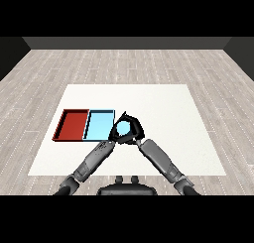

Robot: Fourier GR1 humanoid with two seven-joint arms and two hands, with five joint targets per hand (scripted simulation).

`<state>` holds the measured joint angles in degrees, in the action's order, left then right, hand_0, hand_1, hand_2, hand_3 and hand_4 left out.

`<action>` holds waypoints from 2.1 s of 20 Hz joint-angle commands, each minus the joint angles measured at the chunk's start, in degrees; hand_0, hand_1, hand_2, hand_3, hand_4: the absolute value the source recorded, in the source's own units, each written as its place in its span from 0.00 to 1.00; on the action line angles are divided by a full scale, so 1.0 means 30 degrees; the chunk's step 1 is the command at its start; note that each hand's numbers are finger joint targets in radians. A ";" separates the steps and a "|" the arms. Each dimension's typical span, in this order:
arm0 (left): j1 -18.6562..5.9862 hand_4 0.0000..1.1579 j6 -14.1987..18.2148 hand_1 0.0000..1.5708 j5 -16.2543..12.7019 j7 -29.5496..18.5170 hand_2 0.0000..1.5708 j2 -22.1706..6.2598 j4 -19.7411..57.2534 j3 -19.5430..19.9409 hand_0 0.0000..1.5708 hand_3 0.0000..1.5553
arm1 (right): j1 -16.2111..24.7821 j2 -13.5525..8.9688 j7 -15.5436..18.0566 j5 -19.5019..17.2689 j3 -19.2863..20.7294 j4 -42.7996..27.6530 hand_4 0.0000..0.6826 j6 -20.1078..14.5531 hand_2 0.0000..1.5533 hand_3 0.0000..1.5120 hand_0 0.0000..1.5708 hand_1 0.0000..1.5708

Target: Pick the blue can and put it in the blue box

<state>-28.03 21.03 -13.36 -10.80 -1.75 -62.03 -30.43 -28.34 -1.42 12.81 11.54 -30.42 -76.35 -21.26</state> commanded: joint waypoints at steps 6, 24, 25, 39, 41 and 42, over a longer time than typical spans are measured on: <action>-0.1159 0.55 0.2657 0.49 -0.1338 -0.1333 0.50 0.0559 0.1520 -0.0857 0.49 0.13 | -0.0210 0.0453 -0.0428 0.0551 -0.0579 -0.0479 0.86 0.0063 0.94 0.93 0.94 0.94; -0.0676 0.90 0.3891 1.00 -0.3508 -0.4873 0.99 0.0575 0.0654 -0.0080 1.00 0.94 | 0.0600 0.0459 -0.1668 -0.0134 0.1330 -0.0898 0.00 0.1310 0.00 0.00 0.00 0.00; -0.0643 0.90 0.4281 1.00 -0.3292 -0.4399 0.99 0.0575 0.0015 -0.0190 1.00 0.94 | 0.0607 0.0461 -0.1661 -0.0143 0.1346 -0.0892 0.00 0.1330 0.00 0.00 0.00 0.00; 0.0189 0.99 0.3611 1.00 -0.1792 -0.6473 1.00 0.0419 0.1663 0.1078 1.00 0.95 | 0.2571 -0.0917 0.0289 0.1427 0.4762 -0.2812 0.00 0.4439 0.00 0.00 0.00 0.00; -0.0646 0.98 0.4029 1.00 -0.1295 -0.5146 1.00 -0.0398 0.1167 0.1495 1.00 0.95 | 0.3388 -0.0568 -0.0508 0.1026 0.4017 -0.4198 0.00 0.4081 0.00 0.00 0.00 0.00; -0.0186 0.97 0.4110 1.00 -0.0923 -0.6570 1.00 0.0429 0.2497 0.1457 1.00 0.95 | 0.3728 -0.1269 -0.1559 0.1172 0.4384 -0.5977 0.00 0.4060 0.00 0.00 0.00 0.00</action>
<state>-28.83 32.88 -18.66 -29.72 -0.74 -56.41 -27.65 -20.73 -3.21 10.09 14.29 -18.29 -87.57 -11.10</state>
